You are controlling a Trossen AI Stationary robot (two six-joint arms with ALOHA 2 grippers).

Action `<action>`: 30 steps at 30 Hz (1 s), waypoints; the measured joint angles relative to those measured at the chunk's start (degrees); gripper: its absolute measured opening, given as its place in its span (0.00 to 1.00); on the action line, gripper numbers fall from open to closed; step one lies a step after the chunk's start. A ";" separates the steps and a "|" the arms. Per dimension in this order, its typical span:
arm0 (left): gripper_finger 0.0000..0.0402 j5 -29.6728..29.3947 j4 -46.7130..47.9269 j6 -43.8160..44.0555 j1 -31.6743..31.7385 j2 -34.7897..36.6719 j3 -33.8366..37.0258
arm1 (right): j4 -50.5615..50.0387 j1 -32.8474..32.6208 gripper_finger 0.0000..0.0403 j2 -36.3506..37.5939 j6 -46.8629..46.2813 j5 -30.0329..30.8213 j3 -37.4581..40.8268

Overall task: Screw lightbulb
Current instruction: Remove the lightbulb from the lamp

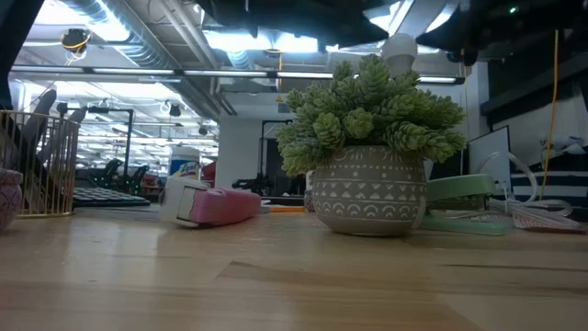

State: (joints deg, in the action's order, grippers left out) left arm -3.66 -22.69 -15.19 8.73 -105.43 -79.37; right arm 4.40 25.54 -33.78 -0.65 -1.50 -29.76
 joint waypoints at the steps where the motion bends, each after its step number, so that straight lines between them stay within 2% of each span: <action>1: 0.01 0.02 -0.51 -0.31 -0.02 0.21 0.00 | 0.00 -0.02 0.04 1.27 0.05 -0.05 0.00; 6: 0.01 -1.88 -3.50 -1.72 0.64 0.50 -0.02 | -2.41 -0.02 0.04 6.82 -1.89 -3.91 -0.02; 11: 0.01 -4.58 -3.15 -0.40 3.01 0.55 -0.02 | -4.58 -0.07 0.04 7.84 -5.02 -8.18 -0.02; 17: 0.01 -4.01 -1.07 3.70 5.00 0.55 -0.02 | -4.57 -0.07 0.04 3.29 -5.39 -8.66 -0.04; 23: 0.01 -2.28 0.07 3.80 4.71 0.14 -0.02 | -2.50 -0.07 0.04 -1.80 -5.44 -8.59 -0.04; 30: 0.01 -0.81 0.72 3.42 4.13 -0.43 -0.02 | 0.46 -0.07 0.04 -4.41 -5.22 -7.76 -0.04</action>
State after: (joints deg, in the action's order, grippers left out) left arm -4.47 -21.98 -11.77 12.86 -105.86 -79.40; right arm 4.87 25.46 -38.19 -5.87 -9.25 -29.80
